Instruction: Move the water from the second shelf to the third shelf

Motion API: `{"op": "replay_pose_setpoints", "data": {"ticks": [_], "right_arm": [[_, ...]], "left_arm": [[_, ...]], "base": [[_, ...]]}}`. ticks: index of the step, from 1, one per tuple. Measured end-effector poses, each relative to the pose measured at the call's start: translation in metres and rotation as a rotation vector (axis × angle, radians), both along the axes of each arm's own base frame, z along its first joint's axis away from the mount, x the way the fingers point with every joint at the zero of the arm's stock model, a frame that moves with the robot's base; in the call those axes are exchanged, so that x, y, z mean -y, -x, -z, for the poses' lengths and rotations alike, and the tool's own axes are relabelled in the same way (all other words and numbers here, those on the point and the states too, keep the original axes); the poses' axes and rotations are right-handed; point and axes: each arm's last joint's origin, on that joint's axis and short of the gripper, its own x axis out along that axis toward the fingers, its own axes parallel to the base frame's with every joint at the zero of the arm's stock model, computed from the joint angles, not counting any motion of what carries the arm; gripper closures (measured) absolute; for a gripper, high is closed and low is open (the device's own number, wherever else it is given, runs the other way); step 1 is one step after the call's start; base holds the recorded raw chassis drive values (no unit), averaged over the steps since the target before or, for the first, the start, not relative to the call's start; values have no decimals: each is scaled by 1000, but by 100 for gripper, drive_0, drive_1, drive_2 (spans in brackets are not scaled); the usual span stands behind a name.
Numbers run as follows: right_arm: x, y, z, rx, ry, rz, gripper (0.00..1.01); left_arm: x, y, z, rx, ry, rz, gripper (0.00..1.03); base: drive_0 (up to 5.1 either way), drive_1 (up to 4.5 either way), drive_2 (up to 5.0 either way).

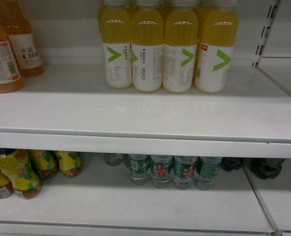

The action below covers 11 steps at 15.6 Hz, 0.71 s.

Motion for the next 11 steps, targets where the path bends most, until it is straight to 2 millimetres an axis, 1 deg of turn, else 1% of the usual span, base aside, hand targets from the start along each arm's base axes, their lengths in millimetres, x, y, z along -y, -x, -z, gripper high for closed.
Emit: {"op": "replay_pose_setpoints", "data": {"ticks": [11], "right_arm": [[0,0,0,2,0,-4,58]], "left_arm": [[0,0,0,-1,0,0,5]], "base": [[-424,210,210]]}}
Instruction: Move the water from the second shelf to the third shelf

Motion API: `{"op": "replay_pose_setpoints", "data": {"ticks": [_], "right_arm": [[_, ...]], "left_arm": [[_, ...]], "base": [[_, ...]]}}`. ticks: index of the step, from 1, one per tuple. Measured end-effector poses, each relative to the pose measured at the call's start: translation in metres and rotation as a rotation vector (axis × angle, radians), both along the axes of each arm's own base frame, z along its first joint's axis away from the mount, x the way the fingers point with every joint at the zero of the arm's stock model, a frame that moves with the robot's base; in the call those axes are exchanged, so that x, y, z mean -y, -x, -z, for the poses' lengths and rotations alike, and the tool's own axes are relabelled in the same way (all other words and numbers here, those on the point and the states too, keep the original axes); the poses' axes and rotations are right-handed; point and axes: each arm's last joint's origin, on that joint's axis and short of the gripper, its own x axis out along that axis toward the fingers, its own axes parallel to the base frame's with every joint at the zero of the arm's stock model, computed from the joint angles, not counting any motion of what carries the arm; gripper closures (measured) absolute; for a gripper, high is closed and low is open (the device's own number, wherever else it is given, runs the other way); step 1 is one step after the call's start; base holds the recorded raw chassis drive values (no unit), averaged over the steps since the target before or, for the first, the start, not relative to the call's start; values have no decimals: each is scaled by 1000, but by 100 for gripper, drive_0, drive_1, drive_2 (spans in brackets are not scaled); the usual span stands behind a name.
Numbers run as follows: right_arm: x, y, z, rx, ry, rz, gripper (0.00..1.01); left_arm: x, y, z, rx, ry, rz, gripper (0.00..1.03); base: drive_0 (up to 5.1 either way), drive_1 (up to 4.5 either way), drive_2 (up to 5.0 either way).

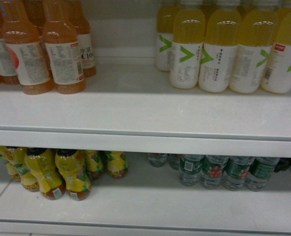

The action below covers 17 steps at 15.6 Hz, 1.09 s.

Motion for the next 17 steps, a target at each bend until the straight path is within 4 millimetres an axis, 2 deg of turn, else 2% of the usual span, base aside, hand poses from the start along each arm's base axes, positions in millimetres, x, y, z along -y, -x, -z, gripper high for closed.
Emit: {"op": "replay_pose_setpoints", "data": {"ticks": [17], "right_arm": [[0,0,0,-2,0,1,58]], "left_arm": [[0,0,0,0,0,0,5]], "base": [[-429,205,205]]}}
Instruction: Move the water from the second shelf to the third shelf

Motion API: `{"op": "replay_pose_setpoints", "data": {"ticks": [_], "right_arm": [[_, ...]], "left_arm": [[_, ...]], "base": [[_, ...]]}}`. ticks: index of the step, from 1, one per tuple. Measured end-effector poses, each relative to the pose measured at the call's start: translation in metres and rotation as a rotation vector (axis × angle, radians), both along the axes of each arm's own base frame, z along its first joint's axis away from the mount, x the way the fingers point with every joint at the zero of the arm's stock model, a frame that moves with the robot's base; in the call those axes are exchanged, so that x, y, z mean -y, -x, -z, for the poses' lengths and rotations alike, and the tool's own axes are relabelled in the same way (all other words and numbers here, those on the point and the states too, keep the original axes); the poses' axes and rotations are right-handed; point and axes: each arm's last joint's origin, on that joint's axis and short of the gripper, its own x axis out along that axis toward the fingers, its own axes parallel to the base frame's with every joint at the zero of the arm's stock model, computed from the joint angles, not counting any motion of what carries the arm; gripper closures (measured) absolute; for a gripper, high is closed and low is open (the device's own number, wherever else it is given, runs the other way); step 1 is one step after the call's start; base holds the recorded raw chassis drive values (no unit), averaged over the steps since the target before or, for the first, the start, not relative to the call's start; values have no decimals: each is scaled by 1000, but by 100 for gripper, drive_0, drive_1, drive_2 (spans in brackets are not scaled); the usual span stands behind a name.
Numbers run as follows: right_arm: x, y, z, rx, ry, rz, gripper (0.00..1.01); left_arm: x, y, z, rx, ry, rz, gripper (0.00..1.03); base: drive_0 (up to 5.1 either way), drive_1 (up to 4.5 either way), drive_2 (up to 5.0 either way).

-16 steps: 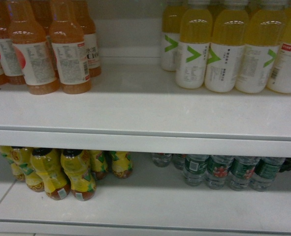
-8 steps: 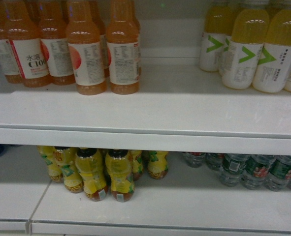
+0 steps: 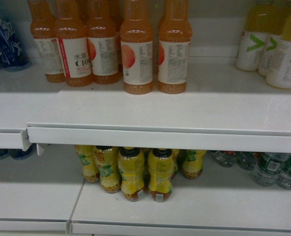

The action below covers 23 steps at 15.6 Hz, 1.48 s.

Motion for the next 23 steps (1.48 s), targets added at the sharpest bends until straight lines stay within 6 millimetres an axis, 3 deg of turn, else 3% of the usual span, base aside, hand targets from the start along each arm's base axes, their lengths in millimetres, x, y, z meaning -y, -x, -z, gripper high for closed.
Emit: {"op": "replay_pose_setpoints", "data": {"ticks": [23], "right_arm": [[0,0,0,0,0,1,58]], "left_arm": [[0,0,0,0,0,0,5]], "base": [[-430,205,205]]}}
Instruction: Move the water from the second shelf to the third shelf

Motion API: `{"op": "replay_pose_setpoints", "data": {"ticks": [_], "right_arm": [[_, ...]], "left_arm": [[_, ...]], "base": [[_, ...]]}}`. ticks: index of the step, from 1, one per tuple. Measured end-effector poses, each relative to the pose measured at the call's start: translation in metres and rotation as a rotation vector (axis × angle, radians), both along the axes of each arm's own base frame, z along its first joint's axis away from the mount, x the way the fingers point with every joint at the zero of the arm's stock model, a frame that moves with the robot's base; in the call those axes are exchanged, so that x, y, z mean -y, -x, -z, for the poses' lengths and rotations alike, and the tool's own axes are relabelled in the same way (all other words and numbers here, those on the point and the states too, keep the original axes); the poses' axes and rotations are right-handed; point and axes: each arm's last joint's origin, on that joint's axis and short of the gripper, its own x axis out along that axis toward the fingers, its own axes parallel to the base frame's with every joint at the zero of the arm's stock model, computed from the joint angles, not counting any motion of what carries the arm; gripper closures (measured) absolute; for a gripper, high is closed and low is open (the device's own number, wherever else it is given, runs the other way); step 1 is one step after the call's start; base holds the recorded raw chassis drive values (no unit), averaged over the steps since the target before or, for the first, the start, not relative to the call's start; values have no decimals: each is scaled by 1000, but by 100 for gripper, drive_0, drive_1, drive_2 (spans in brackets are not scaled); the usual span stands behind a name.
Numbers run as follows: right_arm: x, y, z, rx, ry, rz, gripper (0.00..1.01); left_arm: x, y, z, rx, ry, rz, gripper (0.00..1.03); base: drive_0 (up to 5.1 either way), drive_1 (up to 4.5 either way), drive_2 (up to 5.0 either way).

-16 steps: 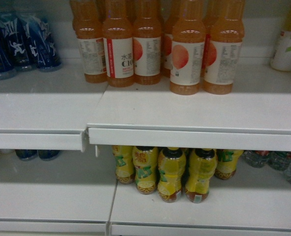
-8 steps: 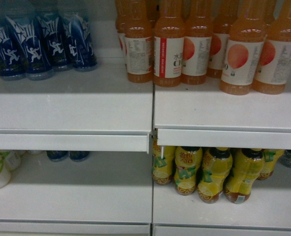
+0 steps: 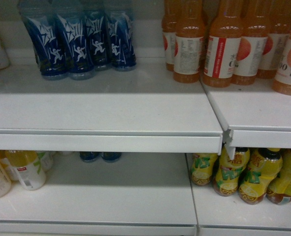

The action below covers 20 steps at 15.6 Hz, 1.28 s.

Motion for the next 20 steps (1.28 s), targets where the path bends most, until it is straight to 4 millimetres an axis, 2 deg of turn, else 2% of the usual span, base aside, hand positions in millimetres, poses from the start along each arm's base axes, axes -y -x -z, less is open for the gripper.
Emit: {"op": "replay_pose_setpoints", "data": {"ticks": [20], "right_arm": [[0,0,0,0,0,-2,58]], "left_arm": [[0,0,0,0,0,-1,5]], "base": [[-432,205,205]]}}
